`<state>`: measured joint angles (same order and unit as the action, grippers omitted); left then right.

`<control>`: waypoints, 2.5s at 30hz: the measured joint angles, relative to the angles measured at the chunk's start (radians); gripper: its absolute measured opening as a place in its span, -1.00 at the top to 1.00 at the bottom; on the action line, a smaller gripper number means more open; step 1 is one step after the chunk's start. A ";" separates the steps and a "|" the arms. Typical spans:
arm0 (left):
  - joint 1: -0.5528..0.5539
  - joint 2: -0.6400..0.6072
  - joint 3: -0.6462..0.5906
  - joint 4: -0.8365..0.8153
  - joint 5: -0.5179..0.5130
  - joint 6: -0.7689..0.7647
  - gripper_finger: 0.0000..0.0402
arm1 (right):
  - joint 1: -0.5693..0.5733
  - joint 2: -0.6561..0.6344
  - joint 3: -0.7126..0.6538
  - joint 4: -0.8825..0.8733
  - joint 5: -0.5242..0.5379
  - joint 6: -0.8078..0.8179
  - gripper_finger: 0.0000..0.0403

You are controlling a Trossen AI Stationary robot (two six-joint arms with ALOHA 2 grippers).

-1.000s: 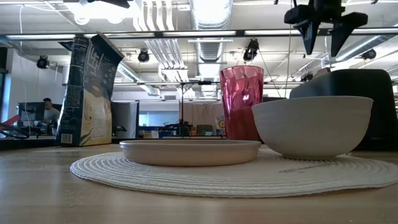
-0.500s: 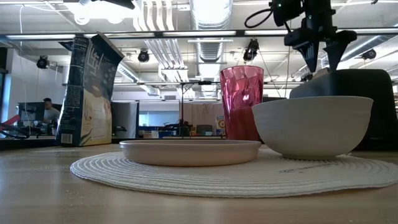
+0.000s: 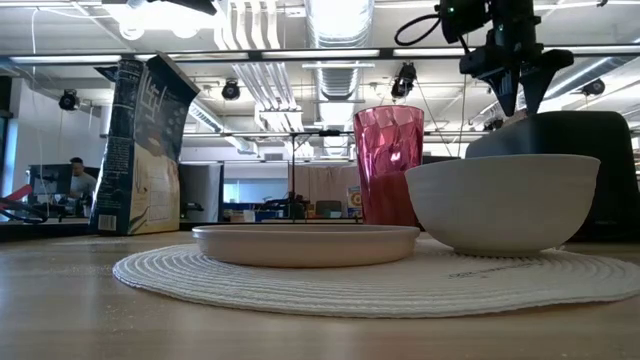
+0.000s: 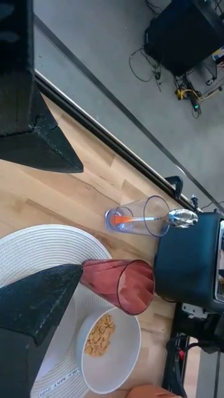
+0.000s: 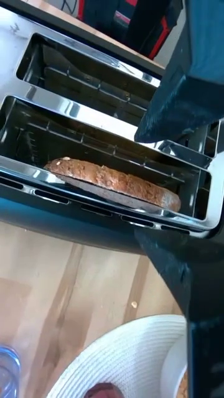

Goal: Arrange a breakfast setting
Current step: Put the bagel from the toaster on the gray plate

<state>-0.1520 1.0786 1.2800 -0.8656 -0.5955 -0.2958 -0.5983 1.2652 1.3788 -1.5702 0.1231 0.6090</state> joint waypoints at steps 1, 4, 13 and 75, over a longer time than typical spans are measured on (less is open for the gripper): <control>0.000 0.000 0.000 0.000 0.000 0.000 -0.17 | 0.000 0.000 0.000 0.000 0.000 0.000 -0.09; 0.000 0.000 0.000 -0.001 0.000 0.000 -0.17 | 0.000 0.000 0.000 0.002 0.000 0.001 0.00; 0.000 0.000 0.000 -0.001 0.000 0.015 -0.17 | 0.000 0.000 -0.008 0.014 0.008 0.005 0.03; 0.000 -0.001 -0.052 0.020 -0.018 0.026 -0.17 | -0.006 -0.008 -0.065 0.143 -0.131 -0.097 0.33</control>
<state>-0.1516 1.0775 1.2278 -0.8455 -0.6136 -0.2695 -0.6048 1.2575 1.3140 -1.4271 -0.0077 0.5120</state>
